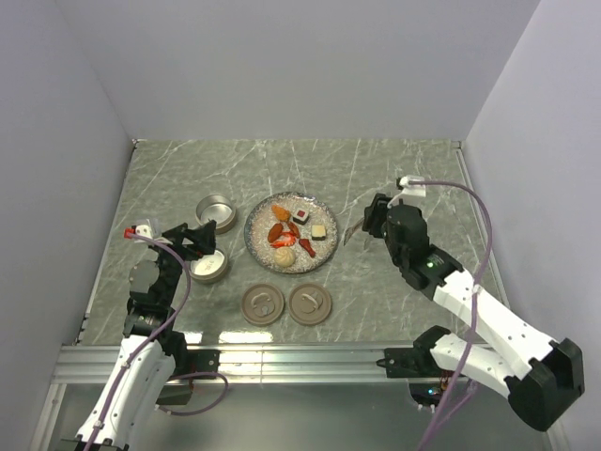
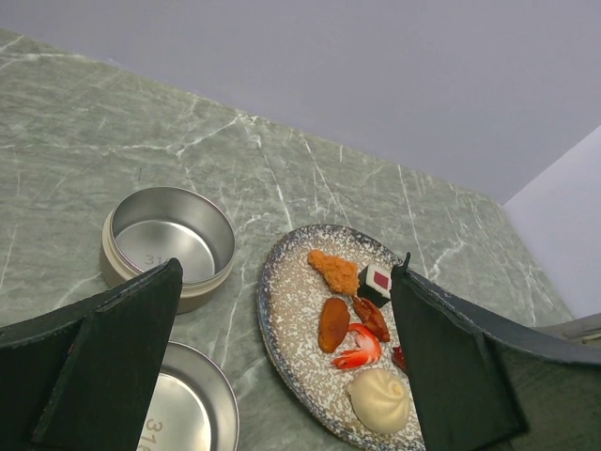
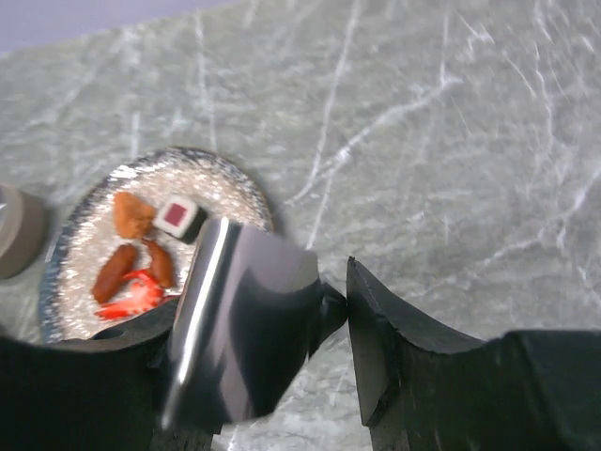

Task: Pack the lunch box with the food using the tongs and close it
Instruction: Grab the clamp with the right arm, then pick up the food using the clamp

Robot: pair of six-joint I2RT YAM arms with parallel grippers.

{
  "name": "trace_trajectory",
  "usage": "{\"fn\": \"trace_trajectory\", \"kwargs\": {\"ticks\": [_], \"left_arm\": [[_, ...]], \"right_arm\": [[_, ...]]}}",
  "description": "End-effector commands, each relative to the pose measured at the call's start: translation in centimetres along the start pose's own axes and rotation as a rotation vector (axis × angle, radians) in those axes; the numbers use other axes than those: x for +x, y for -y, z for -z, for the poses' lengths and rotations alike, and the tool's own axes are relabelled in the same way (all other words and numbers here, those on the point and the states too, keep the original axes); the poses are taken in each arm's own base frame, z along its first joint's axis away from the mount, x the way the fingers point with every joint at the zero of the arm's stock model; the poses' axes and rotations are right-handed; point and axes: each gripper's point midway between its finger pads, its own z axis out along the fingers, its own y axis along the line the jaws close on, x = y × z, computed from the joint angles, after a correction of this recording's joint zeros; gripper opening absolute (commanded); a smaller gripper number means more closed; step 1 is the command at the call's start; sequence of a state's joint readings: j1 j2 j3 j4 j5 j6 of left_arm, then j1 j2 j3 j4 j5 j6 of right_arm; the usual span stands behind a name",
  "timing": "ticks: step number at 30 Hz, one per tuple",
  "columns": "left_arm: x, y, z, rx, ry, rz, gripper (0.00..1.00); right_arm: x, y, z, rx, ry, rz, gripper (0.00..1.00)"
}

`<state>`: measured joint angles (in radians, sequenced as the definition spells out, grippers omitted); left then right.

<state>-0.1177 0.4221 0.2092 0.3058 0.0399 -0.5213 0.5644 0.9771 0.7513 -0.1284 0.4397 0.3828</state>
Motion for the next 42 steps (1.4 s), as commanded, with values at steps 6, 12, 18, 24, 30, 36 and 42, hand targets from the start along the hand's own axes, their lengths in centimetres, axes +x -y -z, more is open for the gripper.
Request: {"fn": "trace_trajectory", "kwargs": {"ticks": [6,12,18,24,30,36,42], "left_arm": [[-1.3,0.8,-0.1,0.022,0.039,0.017,0.99],[-1.3,0.8,-0.1,0.022,0.038,0.019,0.99],[-1.3,0.7,-0.1,0.019,0.039,0.019,0.99],[-1.4,0.8,0.0,0.021,0.043,0.020,0.99],[-1.2,0.8,-0.1,0.024,0.038,0.020,0.99],[-1.2,0.8,0.0,0.026,0.036,0.020,0.99],[-1.2,0.9,0.0,0.028,0.038,0.020,0.99]], "right_arm": [[-5.1,-4.3,2.0,-0.191,0.236,-0.006,0.54],[-5.2,-7.3,1.2,-0.265,0.251,0.016,0.54],[-4.6,-9.7,-0.9,-0.278,0.238,0.042,0.54],[-4.4,-11.0,-2.1,-0.284,0.244,0.046,0.54],[-4.2,-12.0,-2.8,-0.299,0.235,0.043,0.54],[-3.3,-12.4,-4.4,-0.267,0.212,0.060,0.55],[-2.8,-12.2,-4.9,-0.217,0.211,0.088,0.56]]}}
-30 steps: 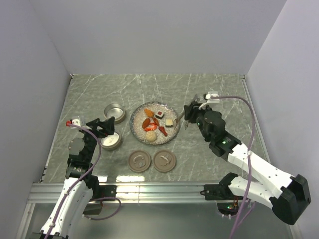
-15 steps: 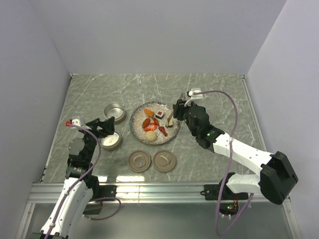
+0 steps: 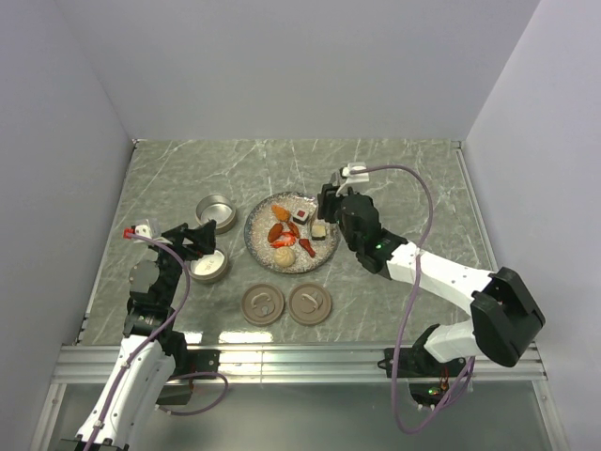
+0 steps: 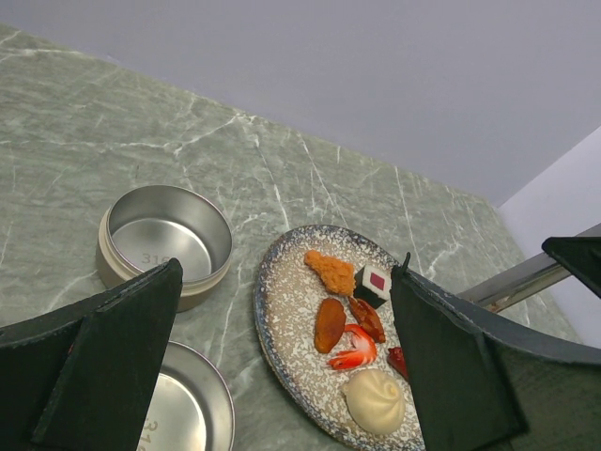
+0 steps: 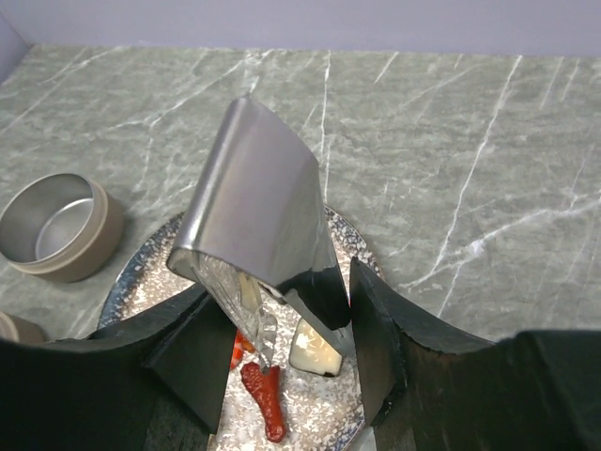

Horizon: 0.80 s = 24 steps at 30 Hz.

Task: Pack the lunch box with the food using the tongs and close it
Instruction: Pick up the food using the clamp

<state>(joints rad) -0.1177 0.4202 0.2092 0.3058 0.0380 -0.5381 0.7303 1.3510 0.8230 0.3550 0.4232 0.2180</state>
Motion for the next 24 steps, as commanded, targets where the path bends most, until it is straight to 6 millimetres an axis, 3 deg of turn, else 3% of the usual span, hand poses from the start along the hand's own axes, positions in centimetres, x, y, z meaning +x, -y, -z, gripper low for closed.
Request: {"fn": "trace_trajectory", "kwargs": {"ticks": [1,11,24], "left_arm": [[-1.1,0.9,0.0,0.032,0.035,0.003,0.99],[-1.2,0.9,0.1,0.034,0.039,0.003,0.99],[-1.2,1.0,0.2,0.040,0.043,0.002,0.99]], "right_arm": [[-3.7,-0.7,-0.1,0.025,0.103,-0.024,0.56],[-1.6,-0.9,-1.4,0.096,0.065,0.034,0.56],[-1.1,-0.1,-2.2,0.175,0.067,0.055,0.52]]}}
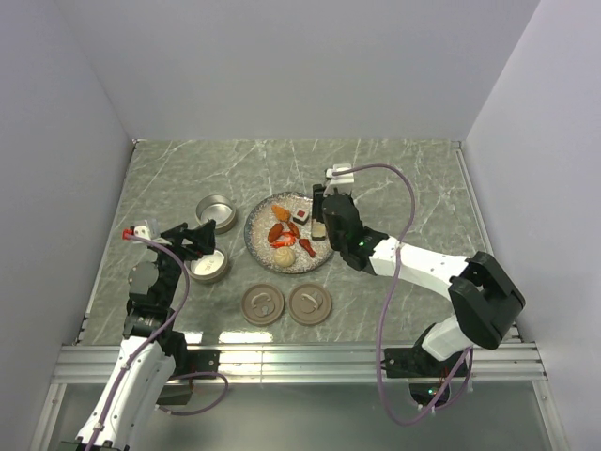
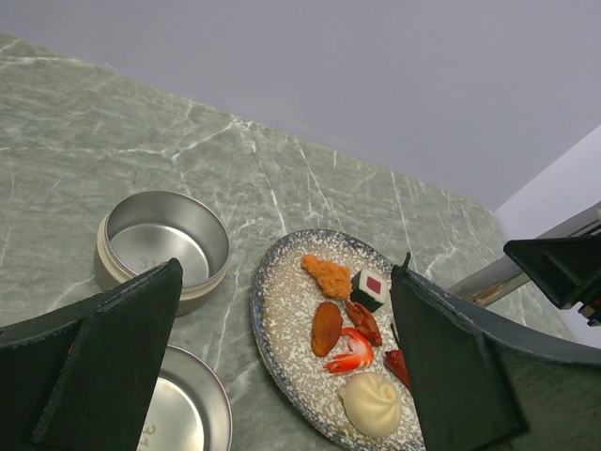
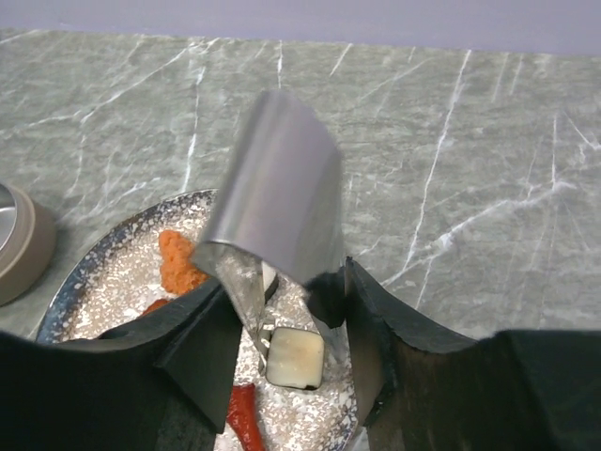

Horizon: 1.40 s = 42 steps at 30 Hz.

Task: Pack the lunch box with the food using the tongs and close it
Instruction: Pick up the food using the clamp, then place the food into the lunch box

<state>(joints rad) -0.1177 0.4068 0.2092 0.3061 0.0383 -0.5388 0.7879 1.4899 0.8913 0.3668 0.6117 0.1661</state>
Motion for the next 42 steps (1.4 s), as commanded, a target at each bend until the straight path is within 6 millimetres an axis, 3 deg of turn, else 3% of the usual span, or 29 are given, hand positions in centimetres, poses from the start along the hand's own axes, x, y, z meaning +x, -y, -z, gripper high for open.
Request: {"fn": "trace_trajectory", "kwargs": {"ticks": [1,8,10,13,21,31,33,42], "left_arm": [[-0.8,0.8,0.1,0.031,0.029,0.003,0.99],[-0.9,0.7,0.1,0.026,0.033,0.003,0.99],[-0.9,0.7,0.1,0.026,0.033,0.003,0.99],[-0.9,0.6,0.1,0.024,0.032,0.004,0.99],[-0.8,0.2,0.0,0.000,0.027,0.007,0.99],[-1.1,-2.8,0.2,-0.186,0.038,0.039,0.99],[-1.4,-2.8,0.4,-0.191,0.045,0.042,0.99],[-1.6,-2.4,0.7,-0.169,0.051,0.044,0.99]], "right_arm": [[-2.7,0.1,-0.4,0.050,0.069,-0.042,0.51],[-2.3,-0.1,-0.6,0.048,0.056,-0.031,0.37],[-2.6,-0.3,-0.6,0.042,0.061,-0.034,0.27],[-3.6,-0.8,0.0,0.032,0.073,-0.021,0.21],[-8.6,-3.3,2.6,-0.043,0.161,-0.033,0.20],[-11.0,-10.7,3.1,-0.271,0.210,-0.082,0.20],[-12.3,-12.4,3.3,-0.324,0.238,-0.109,0.20],[-14.1,-18.7,2.1,-0.495,0.295,-0.178,0.20]]}}
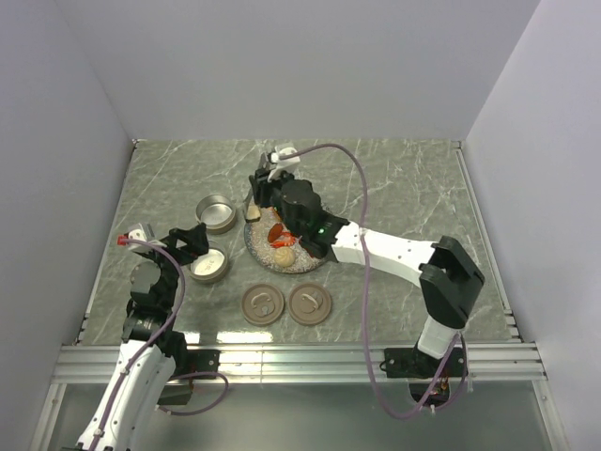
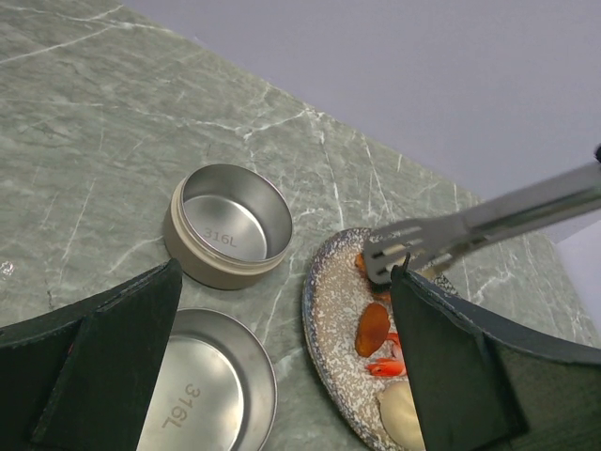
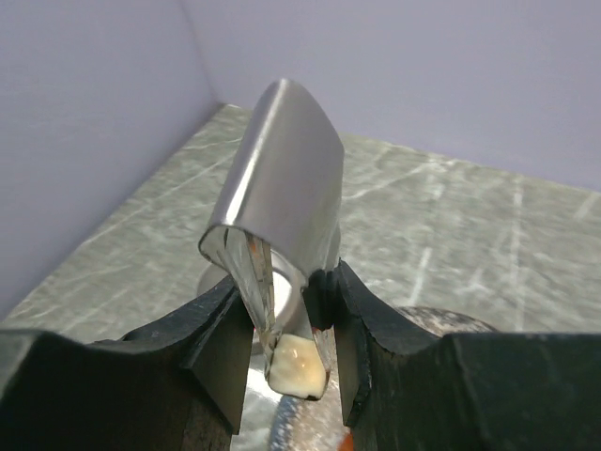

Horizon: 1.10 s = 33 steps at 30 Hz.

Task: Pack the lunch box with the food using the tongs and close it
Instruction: Place the food into the lunch box

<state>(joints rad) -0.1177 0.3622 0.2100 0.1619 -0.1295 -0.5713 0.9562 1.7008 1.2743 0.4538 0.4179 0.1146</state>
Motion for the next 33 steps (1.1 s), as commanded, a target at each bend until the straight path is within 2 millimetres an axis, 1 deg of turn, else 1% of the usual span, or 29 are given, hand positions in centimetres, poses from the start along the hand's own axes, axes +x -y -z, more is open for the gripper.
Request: {"fn": "trace_trajectory", "kwargs": {"ticks": [1,3,4,6,7,8,9,10,12,13,15,17,18,19,20,21,22,23,24,25,26,27,28,30,31,33], "left_arm": [[-2.1,1.4,0.1,0.035,0.046,0.021,1.00],[-2.0,1.6,0.1,0.044,0.046,0.022,0.99],[-2.0,1.6,0.2,0.045,0.045,0.022,0.99],[-2.0,1.7,0.2,0.052,0.044,0.023,1.00],[-2.0,1.7,0.2,0.052,0.046,0.023,0.99],[-2.1,1.7,0.3,0.052,0.050,0.025,1.00],[-2.1,1.7,0.3,0.054,0.050,0.023,0.99],[-2.0,1.7,0.3,0.053,0.049,0.023,1.00],[-2.2,1.8,0.4,0.058,0.053,0.024,0.99],[-2.1,1.8,0.5,0.057,0.050,0.025,0.99],[-2.3,1.8,0.5,0.059,0.056,0.024,0.99],[-2.3,1.8,0.6,0.061,0.058,0.025,0.99],[-2.3,1.9,0.6,0.063,0.059,0.025,0.99],[-2.4,1.9,0.6,0.065,0.059,0.025,0.99],[-2.4,2.0,0.6,0.067,0.060,0.025,1.00],[-2.4,1.9,0.6,0.067,0.060,0.023,0.99],[-2.3,1.9,0.6,0.066,0.059,0.023,1.00],[-2.4,2.0,0.6,0.069,0.060,0.023,0.99],[-2.4,2.0,0.6,0.069,0.060,0.023,0.99],[-2.4,2.0,0.6,0.069,0.060,0.023,0.99],[-2.3,2.0,0.6,0.070,0.058,0.022,0.99],[-2.3,2.0,0.6,0.070,0.058,0.022,0.99],[-2.3,2.0,0.6,0.070,0.058,0.023,0.99],[-2.3,2.0,0.6,0.072,0.059,0.022,1.00],[-2.3,2.0,0.6,0.072,0.059,0.022,0.99],[-2.3,2.0,0.6,0.071,0.058,0.022,1.00]], "right_arm": [[-4.4,-3.2,-1.4,-0.103,0.136,-0.092,0.20],[-5.1,-3.9,-2.0,-0.117,0.159,-0.107,0.19],[-4.4,-4.2,-2.5,-0.124,0.153,-0.107,0.19],[-5.0,-4.7,-3.0,-0.136,0.169,-0.114,0.19],[-4.5,-5.0,-3.4,-0.141,0.165,-0.112,0.19],[-4.5,-5.1,-3.7,-0.145,0.167,-0.113,0.19],[-5.0,-5.4,-3.9,-0.151,0.179,-0.118,0.19],[-4.4,-5.7,-4.3,-0.158,0.171,-0.115,0.19],[-5.0,-6.1,-4.8,-0.166,0.191,-0.127,0.19],[-4.4,-6.2,-5.2,-0.167,0.185,-0.124,0.19],[-4.9,-6.5,-5.7,-0.168,0.205,-0.129,0.19],[-4.1,-6.7,-6.4,-0.166,0.194,-0.123,0.20],[-4.7,-6.8,-6.7,-0.166,0.206,-0.126,0.20],[-4.0,-7.1,-7.1,-0.168,0.199,-0.120,0.20],[-3.9,-7.2,-7.3,-0.168,0.197,-0.121,0.22],[-4.5,-7.3,-7.5,-0.167,0.210,-0.127,0.23],[-3.6,-7.4,-8.0,-0.165,0.199,-0.119,0.24],[-3.5,-7.5,-8.2,-0.163,0.198,-0.119,0.26],[-4.1,-7.5,-8.5,-0.162,0.210,-0.122,0.29],[-3.4,-7.6,-8.8,-0.159,0.200,-0.118,0.31],[-3.2,-7.6,-8.9,-0.156,0.198,-0.116,0.36],[-3.0,-7.7,-9.1,-0.156,0.197,-0.116,0.39],[-3.0,-7.7,-9.2,-0.156,0.197,-0.116,0.44],[-3.0,-7.7,-9.2,-0.155,0.199,-0.115,0.47],[-2.7,-7.7,-9.2,-0.154,0.198,-0.112,0.52],[-2.8,-7.6,-9.3,-0.152,0.203,-0.112,0.55]]}}
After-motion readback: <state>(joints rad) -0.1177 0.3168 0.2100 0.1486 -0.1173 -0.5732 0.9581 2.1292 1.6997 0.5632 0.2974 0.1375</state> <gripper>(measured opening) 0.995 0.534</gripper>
